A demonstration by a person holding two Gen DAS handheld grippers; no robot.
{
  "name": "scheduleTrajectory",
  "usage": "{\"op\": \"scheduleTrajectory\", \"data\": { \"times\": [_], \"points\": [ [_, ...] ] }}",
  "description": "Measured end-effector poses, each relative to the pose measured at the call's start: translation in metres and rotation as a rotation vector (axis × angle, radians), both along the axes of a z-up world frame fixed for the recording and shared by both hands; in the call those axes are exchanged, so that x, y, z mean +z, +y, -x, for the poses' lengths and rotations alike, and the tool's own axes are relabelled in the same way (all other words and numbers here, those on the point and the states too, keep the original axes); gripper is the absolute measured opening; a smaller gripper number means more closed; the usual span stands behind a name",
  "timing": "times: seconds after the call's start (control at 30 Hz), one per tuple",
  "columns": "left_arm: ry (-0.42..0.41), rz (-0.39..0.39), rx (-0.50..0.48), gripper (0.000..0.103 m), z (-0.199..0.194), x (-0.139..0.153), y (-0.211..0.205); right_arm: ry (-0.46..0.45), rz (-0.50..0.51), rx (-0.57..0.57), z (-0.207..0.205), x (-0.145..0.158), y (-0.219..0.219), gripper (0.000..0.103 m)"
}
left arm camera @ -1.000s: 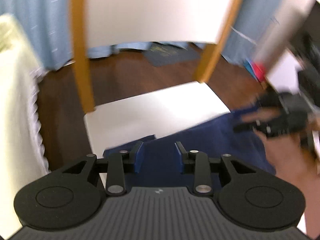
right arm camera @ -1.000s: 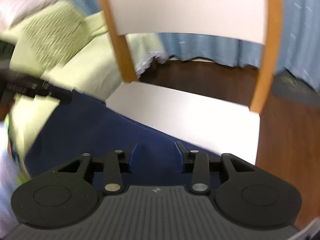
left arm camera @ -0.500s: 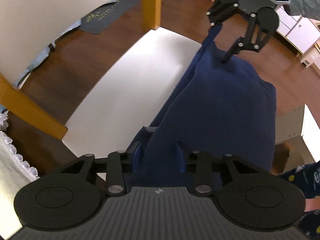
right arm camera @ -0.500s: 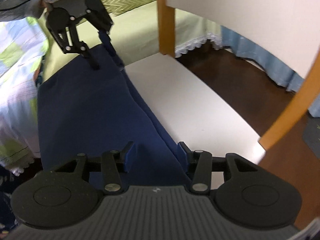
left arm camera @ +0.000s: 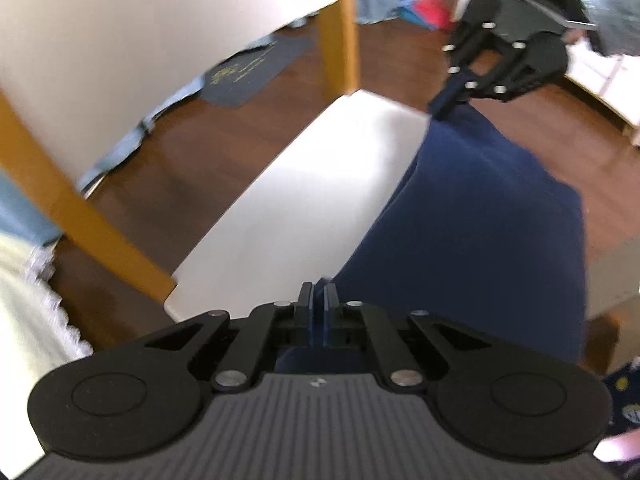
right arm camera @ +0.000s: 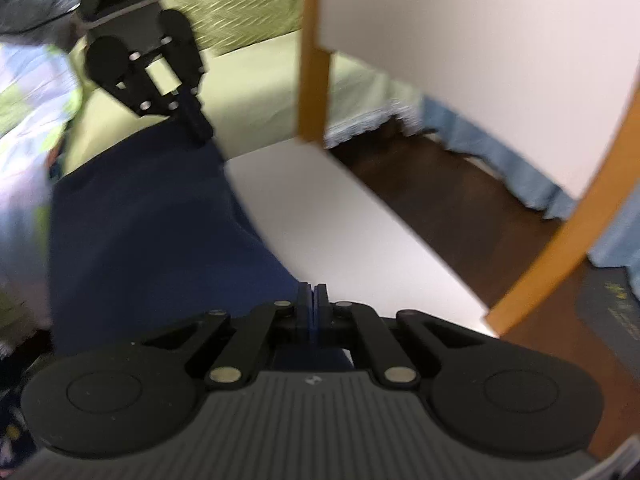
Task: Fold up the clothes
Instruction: 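Carry the navy top with both grippers over the white chair seat, then lower the navy top onto the chair seat and open both grippers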
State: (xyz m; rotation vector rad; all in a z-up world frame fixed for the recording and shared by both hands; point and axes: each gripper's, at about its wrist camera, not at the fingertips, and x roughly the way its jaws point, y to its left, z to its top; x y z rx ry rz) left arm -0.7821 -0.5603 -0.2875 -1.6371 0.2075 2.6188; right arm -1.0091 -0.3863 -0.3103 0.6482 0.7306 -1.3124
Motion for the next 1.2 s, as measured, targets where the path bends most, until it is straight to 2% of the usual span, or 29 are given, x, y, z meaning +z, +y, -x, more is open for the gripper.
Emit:
{"op": "scheduleTrajectory", "data": {
  "times": [0.07,0.1,0.2,0.23,0.3,0.33,0.4,0.43,0.47,0.5,0.57,0.6,0.63,0.7,0.73,0.77,0.8,0.83,0.9,1.0,1.03,1.07,1.13,1.17,1.2],
  "points": [
    [0.010,0.002,0.095,0.002,-0.003,-0.009,-0.007,0.007,-0.037,-0.041,-0.005,-0.018,-0.002,0.000],
    [0.013,-0.003,0.111,0.002,-0.003,-0.009,-0.008,0.003,-0.059,-0.061,-0.009,-0.027,-0.002,0.000],
    [0.055,0.022,0.256,0.008,-0.010,0.005,-0.009,0.026,-0.066,-0.103,-0.022,-0.035,-0.004,0.001],
    [0.077,-0.007,0.302,0.008,-0.016,0.014,-0.010,0.028,-0.068,-0.114,-0.023,-0.034,-0.004,0.000],
    [0.135,-0.101,0.364,0.008,-0.034,0.034,-0.007,0.070,-0.067,-0.216,-0.026,-0.021,-0.003,0.021],
    [0.163,-0.146,0.392,0.009,-0.043,0.043,-0.006,0.101,-0.065,-0.246,-0.028,-0.017,-0.002,0.026],
    [0.172,-0.168,0.392,0.020,-0.051,0.048,-0.004,0.112,0.007,-0.310,-0.038,0.003,0.007,0.026],
    [0.153,-0.181,0.404,0.022,-0.054,0.038,-0.001,0.117,0.044,-0.342,-0.043,0.013,0.012,0.025],
    [0.136,-0.193,0.416,0.023,-0.056,0.028,0.002,0.007,0.113,-0.362,-0.051,0.021,0.020,0.026],
    [0.133,-0.198,0.425,0.023,-0.055,0.024,0.000,-0.037,0.115,-0.365,-0.054,0.018,0.020,0.026],
    [0.169,-0.246,0.479,0.024,-0.057,0.003,-0.009,-0.058,0.083,-0.389,-0.052,0.005,0.017,0.026],
    [0.184,-0.259,0.489,0.027,-0.056,0.001,-0.011,-0.086,0.055,-0.458,-0.041,-0.013,0.016,0.025],
    [0.214,-0.284,0.517,0.027,-0.061,-0.002,-0.015,-0.093,0.050,-0.475,-0.036,-0.017,0.015,0.024],
    [0.240,-0.309,0.574,0.017,-0.070,0.002,-0.017,-0.128,0.024,-0.612,-0.010,-0.035,0.026,0.022],
    [0.265,-0.310,0.600,0.017,-0.077,0.008,-0.017,-0.138,0.027,-0.651,-0.004,-0.034,0.034,0.020],
    [0.287,-0.310,0.619,0.016,-0.086,0.018,-0.015,-0.123,0.021,-0.669,-0.003,-0.033,0.038,0.021],
    [0.293,-0.309,0.625,0.016,-0.084,0.015,-0.016,-0.056,-0.010,-0.702,-0.006,-0.027,0.043,0.024],
    [0.315,-0.308,0.640,0.016,-0.094,0.025,-0.012,-0.027,-0.020,-0.714,-0.008,-0.023,0.046,0.024],
    [0.332,-0.323,0.631,0.016,-0.105,0.034,-0.004,-0.052,0.047,-0.718,-0.030,0.001,0.066,0.024],
    [0.305,-0.341,0.625,0.017,-0.114,0.025,0.012,-0.092,0.137,-0.706,-0.065,0.031,0.090,0.024],
    [0.277,-0.373,0.672,0.017,-0.117,0.004,0.012,-0.103,0.149,-0.691,-0.073,0.033,0.094,0.024],
    [0.281,-0.379,0.691,0.018,-0.119,-0.004,0.011,-0.118,0.157,-0.657,-0.090,0.033,0.097,0.024],
    [0.311,-0.360,0.707,0.020,-0.118,-0.020,0.012,-0.120,0.088,-0.634,-0.114,0.011,0.094,0.025],
    [0.311,-0.351,0.708,0.020,-0.117,-0.017,0.013,-0.132,0.073,-0.657,-0.118,-0.005,0.097,0.027],
    [0.310,-0.339,0.710,0.019,-0.117,-0.011,0.016,-0.142,0.093,-0.673,-0.118,-0.008,0.101,0.031]
  ]
}}
